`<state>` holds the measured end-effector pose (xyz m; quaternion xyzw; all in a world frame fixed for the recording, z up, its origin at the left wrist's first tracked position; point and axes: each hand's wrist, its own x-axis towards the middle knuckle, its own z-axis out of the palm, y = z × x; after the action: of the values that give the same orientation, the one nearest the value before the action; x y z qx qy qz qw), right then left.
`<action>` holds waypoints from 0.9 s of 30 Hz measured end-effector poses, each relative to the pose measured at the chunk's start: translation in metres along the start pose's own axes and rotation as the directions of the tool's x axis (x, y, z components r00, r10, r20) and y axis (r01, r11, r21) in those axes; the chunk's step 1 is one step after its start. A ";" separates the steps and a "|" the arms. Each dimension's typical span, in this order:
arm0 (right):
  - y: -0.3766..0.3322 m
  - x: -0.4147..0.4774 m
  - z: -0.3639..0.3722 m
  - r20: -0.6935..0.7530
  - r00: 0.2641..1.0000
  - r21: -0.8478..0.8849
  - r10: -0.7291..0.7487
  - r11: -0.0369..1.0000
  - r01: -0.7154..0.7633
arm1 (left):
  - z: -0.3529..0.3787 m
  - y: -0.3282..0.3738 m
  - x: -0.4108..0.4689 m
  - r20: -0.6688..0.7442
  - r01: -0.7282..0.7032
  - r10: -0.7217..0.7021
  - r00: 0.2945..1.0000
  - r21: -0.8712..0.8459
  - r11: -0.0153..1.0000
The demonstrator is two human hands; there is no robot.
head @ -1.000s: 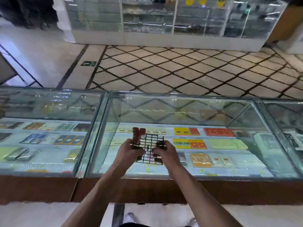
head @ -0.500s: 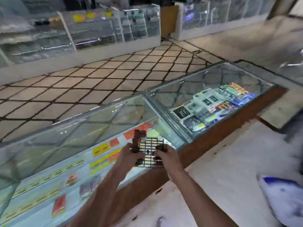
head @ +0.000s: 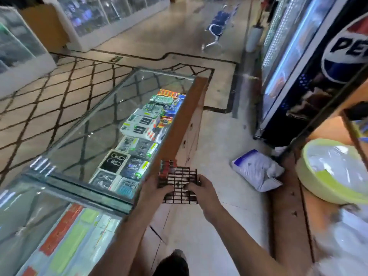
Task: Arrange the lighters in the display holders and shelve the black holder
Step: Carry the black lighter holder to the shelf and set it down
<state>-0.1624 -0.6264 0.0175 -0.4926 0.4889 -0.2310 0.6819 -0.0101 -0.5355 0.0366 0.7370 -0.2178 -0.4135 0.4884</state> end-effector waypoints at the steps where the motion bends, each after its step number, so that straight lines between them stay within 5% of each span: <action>1: -0.002 0.009 -0.015 -0.041 0.999 0.015 0.016 1.000 -0.016 | 0.015 0.006 0.013 0.042 -0.006 0.005 0.999 0.015 1.000; 15: -0.066 0.146 -0.196 -0.445 0.894 0.166 0.058 0.986 0.018 | 0.244 0.110 0.202 0.491 -0.014 -0.020 0.871 0.066 0.998; 27: -0.090 0.196 -0.343 -0.726 0.675 0.300 0.134 0.944 0.135 | 0.442 0.175 0.263 0.784 -0.035 -0.098 0.613 0.152 0.988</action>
<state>-0.3726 -0.9720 0.0000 -0.2366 0.6762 -0.4882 0.4984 -0.2107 -1.0392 0.0095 0.5185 -0.4281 -0.6861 0.2778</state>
